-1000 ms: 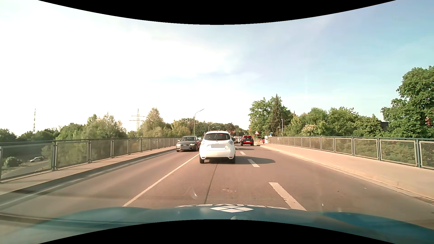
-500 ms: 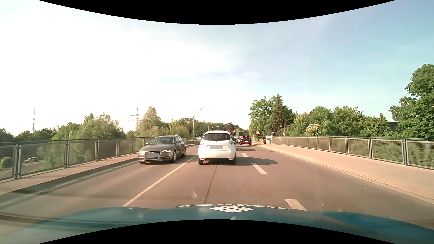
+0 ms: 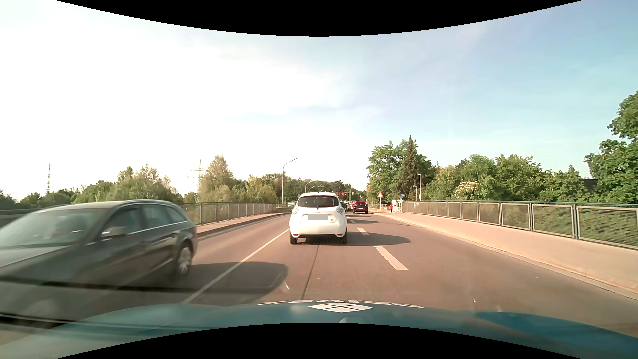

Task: Follow the waypoints while adhering to traffic rules and regulations

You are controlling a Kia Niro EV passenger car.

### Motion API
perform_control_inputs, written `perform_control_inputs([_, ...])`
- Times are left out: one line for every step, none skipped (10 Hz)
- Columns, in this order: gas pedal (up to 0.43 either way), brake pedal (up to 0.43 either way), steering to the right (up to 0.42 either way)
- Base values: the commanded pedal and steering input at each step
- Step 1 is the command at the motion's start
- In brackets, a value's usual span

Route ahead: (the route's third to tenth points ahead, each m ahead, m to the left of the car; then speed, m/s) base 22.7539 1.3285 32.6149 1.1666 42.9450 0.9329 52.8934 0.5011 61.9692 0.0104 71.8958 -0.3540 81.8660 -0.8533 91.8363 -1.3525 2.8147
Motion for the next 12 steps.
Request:
perform_control_inputs([0.000,0.000,0.000])
perform_control_inputs([0.000,0.000,0.000])
perform_control_inputs([0.000,0.000,0.000])
perform_control_inputs([0.000,0.000,0.000])
perform_control_inputs([0.000,0.000,0.000])
perform_control_inputs([0.000,0.000,0.000])
perform_control_inputs([0.000,0.000,0.000])
perform_control_inputs([0.000,0.000,0.000])
perform_control_inputs([0.000,0.000,0.000])
perform_control_inputs([0.000,0.000,0.000])
perform_control_inputs([0.000,0.000,0.000])
perform_control_inputs([0.000,0.000,0.000])
